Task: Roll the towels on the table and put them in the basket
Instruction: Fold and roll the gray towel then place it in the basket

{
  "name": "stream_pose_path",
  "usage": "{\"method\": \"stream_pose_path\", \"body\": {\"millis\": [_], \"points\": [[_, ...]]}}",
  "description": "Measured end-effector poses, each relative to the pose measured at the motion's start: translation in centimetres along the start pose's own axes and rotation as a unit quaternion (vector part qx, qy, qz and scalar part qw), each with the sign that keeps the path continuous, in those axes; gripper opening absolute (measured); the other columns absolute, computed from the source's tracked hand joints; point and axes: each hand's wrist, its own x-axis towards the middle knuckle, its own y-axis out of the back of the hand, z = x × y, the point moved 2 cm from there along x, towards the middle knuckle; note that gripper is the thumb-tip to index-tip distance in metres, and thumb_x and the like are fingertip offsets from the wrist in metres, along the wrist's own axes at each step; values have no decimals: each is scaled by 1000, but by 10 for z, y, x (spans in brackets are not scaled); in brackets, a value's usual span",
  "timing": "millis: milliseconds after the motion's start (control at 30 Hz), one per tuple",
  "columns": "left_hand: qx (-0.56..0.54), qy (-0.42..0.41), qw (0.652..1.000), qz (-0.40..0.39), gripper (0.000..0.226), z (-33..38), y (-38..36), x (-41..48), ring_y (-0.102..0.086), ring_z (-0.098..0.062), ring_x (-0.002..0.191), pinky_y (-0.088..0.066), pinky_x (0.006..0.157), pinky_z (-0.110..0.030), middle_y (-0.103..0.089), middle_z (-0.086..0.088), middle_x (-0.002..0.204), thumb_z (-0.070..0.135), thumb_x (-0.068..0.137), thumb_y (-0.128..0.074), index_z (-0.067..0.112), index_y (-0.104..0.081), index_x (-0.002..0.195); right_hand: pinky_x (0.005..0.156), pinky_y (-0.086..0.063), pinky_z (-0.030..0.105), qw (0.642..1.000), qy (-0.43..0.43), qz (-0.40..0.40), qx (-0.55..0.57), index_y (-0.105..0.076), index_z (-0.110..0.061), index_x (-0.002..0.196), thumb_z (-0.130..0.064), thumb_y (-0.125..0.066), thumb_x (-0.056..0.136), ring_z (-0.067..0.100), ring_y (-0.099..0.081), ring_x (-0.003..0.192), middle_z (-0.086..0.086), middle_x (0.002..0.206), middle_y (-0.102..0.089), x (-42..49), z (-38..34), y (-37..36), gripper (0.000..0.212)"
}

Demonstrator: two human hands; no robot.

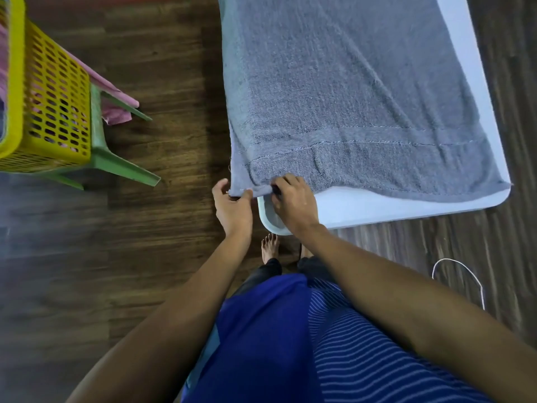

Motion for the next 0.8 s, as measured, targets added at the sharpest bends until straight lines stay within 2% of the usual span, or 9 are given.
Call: {"method": "stream_pose_path", "body": {"millis": [33,67,133,200,333,467,533,667,800], "points": [[104,-91,990,36,53,2,4,-2,-53,-20,106,-45,98,-42,-58,1,110,13,78,-68,22,-49,127,81,-49,46,1000,4,1,-1,-66,-9,106,-18,-64,85,32,-57,94,10,101,-64,2,0,1,23],[193,-192,961,46,52,4,6,-6,-46,-20,111,-38,100,-40,-54,1,115,16,76,-67,24,-51,125,80,-49,46,1000,9,4,-1,-67,-9,104,-17,-63,86,32,-57,93,10,99,-65,2,1,1,21],[326,-346,879,-24,46,2,1,-14,-40,-20,116,-31,98,-37,-50,2,121,18,75,-64,26,-56,119,79,-50,45,1000,22,5,3,-68,-8,101,-17,-62,85,32,-58,91,11,96,-66,1,-1,4,19],[387,-415,819,-82,35,-3,-4,-9,-47,-20,111,-30,93,-38,-56,5,116,22,80,-64,25,-62,114,80,-49,43,999,30,0,10,-68,-10,101,-21,-61,85,30,-58,92,9,97,-66,1,-1,5,21],[371,-450,808,-83,17,2,-4,5,-58,-21,86,-30,85,-35,-67,3,91,17,87,-60,18,-71,99,76,-47,40,1000,2,7,-26,-69,-14,96,-14,-73,78,30,-60,91,5,96,-66,-1,8,9,19],[365,-453,809,-90,14,4,7,6,-58,-18,84,-34,84,-36,-65,2,86,15,82,-60,15,-72,91,87,-46,42,999,-44,11,-20,-69,-14,104,-13,-66,85,29,-59,101,5,105,-67,-7,30,20,18],[386,-458,795,-95,6,-2,15,6,-57,-18,81,-35,83,-36,-61,4,80,15,78,-62,15,-67,81,91,-45,41,998,-50,16,-26,-69,-16,107,-15,-62,89,27,-58,104,3,109,-67,-16,45,27,19],[412,-466,775,-110,10,-12,20,5,-54,-19,75,-36,80,-35,-53,4,72,23,74,-51,16,-57,72,88,-42,40,994,-71,13,-77,-70,-19,106,-17,-63,90,26,-58,102,2,105,-66,-36,77,38,18],[464,-443,754,-138,7,-18,12,8,-53,-20,78,-33,81,-35,-52,5,73,21,74,-53,16,-58,74,84,-41,41,989,-110,-1,-94,-69,-17,101,-22,-57,91,28,-56,100,5,103,-65,-46,102,48,16]]}}
